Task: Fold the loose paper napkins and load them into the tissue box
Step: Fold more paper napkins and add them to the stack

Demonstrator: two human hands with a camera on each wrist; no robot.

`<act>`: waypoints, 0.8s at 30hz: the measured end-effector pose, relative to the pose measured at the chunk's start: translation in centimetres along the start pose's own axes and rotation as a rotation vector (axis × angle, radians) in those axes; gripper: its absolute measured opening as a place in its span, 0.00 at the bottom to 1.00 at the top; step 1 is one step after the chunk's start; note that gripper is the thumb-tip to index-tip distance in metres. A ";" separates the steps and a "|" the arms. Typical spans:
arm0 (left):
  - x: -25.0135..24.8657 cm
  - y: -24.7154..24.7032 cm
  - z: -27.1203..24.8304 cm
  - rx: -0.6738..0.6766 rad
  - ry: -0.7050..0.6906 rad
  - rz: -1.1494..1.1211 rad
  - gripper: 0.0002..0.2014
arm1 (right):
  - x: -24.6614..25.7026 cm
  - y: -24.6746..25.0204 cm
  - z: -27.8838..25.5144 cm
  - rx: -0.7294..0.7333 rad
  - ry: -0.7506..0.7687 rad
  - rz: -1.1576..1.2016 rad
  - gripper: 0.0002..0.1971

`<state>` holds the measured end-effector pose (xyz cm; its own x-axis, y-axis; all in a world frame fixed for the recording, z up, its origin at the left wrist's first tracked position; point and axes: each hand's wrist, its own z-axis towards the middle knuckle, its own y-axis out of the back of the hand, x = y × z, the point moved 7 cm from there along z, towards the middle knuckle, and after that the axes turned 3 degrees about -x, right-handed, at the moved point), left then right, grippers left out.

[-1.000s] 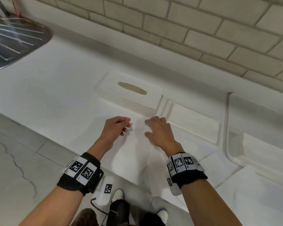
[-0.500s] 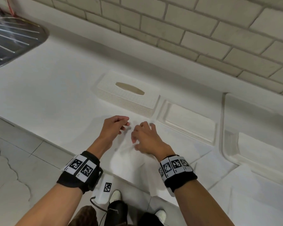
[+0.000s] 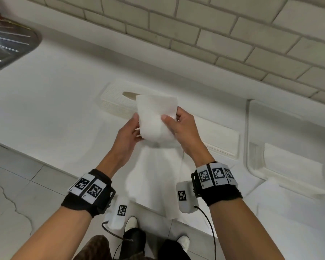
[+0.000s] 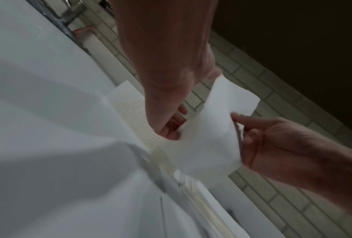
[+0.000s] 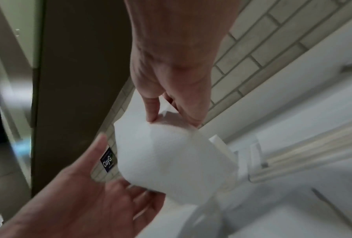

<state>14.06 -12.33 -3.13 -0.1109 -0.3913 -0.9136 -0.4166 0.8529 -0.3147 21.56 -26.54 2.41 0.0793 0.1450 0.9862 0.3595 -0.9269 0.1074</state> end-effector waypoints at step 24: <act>-0.6 1.7 -0.7 -0.276 0.037 0.300 0.08 | -8.6 1.8 -1.1 0.218 -0.045 -0.978 0.17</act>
<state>12.78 -10.86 -2.90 -0.2951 -0.1557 -0.9427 -0.5866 0.8083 0.0501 20.46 -29.82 -5.77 -0.3086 0.8264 0.4709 0.4476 -0.3107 0.8385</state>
